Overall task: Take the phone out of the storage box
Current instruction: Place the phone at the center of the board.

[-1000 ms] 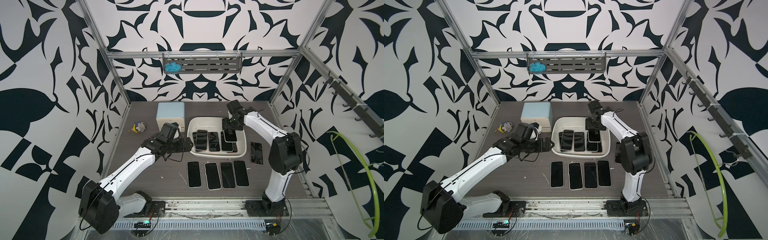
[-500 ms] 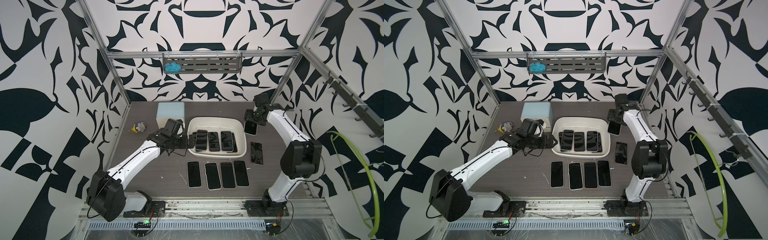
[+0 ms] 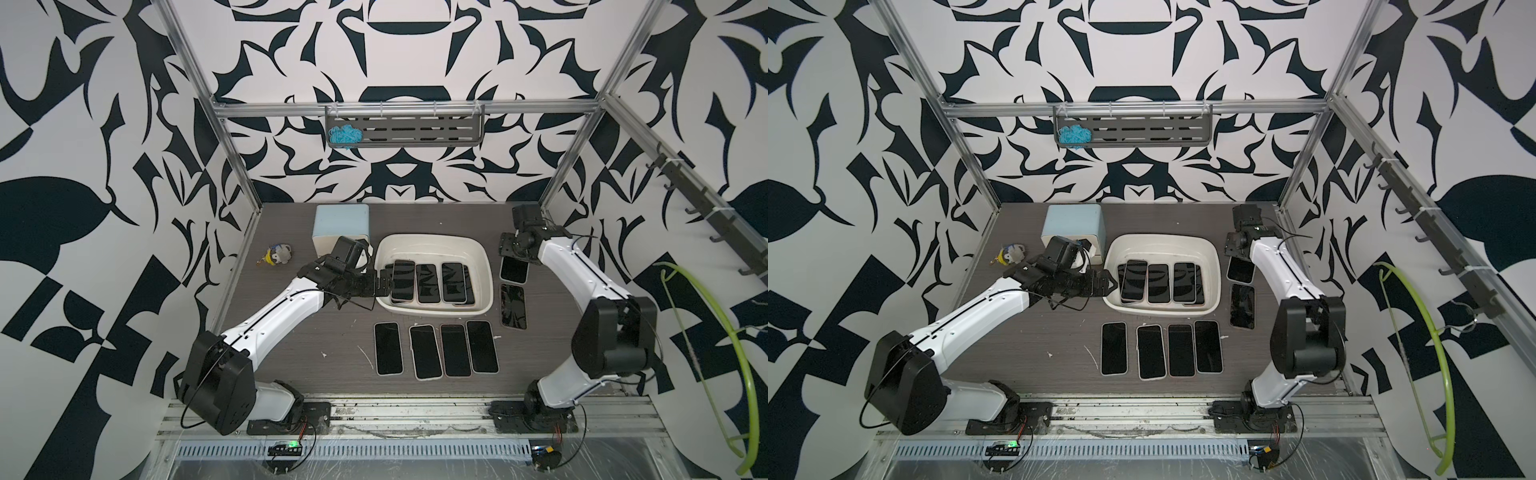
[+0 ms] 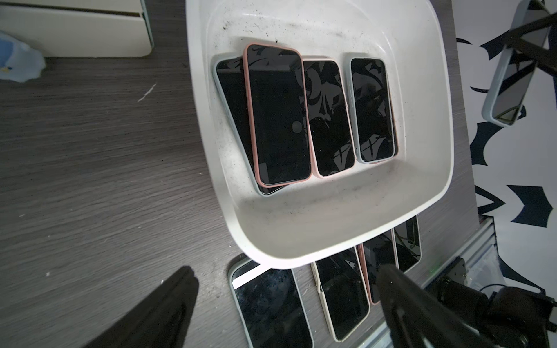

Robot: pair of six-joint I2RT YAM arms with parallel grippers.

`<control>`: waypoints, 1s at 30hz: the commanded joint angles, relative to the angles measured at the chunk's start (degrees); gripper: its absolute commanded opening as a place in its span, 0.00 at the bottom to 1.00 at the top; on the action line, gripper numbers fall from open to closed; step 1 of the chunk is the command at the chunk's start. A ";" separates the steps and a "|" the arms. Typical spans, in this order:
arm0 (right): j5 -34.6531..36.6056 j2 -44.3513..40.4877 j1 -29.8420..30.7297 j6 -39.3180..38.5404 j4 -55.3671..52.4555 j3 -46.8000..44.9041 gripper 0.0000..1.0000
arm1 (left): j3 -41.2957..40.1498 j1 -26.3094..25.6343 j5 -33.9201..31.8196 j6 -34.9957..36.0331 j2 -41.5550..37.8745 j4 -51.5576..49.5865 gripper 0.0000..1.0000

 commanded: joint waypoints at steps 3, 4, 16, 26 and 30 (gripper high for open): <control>1.44 -7.02 -2.72 -0.68 4.56 -4.18 0.71 | 1.88 0.31 2.36 1.21 1.78 0.37 1.00; 0.51 -7.90 -3.62 -0.69 5.22 -5.86 0.71 | 2.13 0.24 2.67 1.21 2.06 0.37 1.00; -3.08 -14.82 -15.02 -5.65 3.78 -19.45 0.71 | -2.64 0.31 3.60 -1.75 -1.15 5.29 1.00; 3.14 -10.15 -16.52 -10.97 7.66 -24.84 0.71 | -10.65 0.26 0.54 -5.01 -10.59 8.98 1.00; 3.16 -6.86 -16.72 -12.37 9.10 -24.57 0.72 | -12.67 0.33 -2.39 -4.07 -15.54 7.41 1.00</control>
